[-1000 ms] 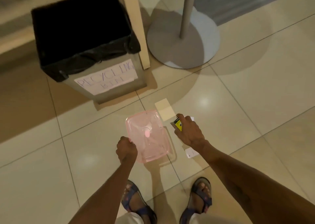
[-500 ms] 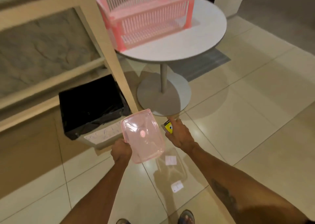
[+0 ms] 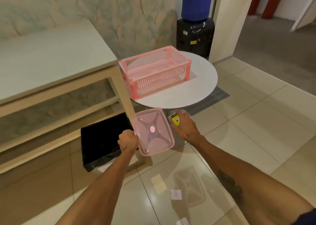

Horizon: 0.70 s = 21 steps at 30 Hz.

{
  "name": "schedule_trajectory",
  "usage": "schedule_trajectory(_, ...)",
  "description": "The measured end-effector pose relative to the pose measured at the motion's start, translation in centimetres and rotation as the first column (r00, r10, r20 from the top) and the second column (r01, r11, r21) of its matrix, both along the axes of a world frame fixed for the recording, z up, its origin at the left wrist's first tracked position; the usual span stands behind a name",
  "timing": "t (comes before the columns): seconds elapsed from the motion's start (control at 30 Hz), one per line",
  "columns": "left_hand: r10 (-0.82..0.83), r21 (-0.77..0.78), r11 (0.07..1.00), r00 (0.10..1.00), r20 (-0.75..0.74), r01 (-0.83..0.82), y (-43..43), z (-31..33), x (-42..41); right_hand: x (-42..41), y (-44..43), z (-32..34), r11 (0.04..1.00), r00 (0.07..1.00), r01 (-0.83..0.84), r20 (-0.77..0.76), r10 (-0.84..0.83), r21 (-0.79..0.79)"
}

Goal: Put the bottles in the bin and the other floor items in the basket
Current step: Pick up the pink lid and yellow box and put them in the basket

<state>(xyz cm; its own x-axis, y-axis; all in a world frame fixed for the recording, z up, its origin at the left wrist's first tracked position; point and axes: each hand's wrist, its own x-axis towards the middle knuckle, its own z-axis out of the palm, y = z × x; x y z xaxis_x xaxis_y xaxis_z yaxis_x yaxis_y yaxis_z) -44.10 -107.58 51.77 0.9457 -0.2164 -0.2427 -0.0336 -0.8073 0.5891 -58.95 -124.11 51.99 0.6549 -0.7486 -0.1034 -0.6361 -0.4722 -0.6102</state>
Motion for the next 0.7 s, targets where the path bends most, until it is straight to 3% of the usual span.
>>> schedule_trajectory(0.37, -0.14, -0.17, 0.973, 0.986, 0.093, 0.154, -6.6, 14.8, 6.9, 5.0, -5.5, 14.2, 0.991, 0.994, 0.104, 0.043, -0.101, -0.079)
schedule_trajectory(0.5, -0.15, -0.238, 0.954, 0.979, 0.142, 0.18, -9.2, 17.7, 9.5, 8.3, -6.8, 17.7, 0.982, 0.987, 0.138, 0.095, -0.126, -0.128)
schedule_trajectory(0.7, -0.126, -0.298, 0.937, 0.972, 0.197, 0.182, -11.5, 19.4, 12.7, 11.5, -8.5, 20.7, 0.968, 0.985, 0.173, 0.052, -0.166, -0.18)
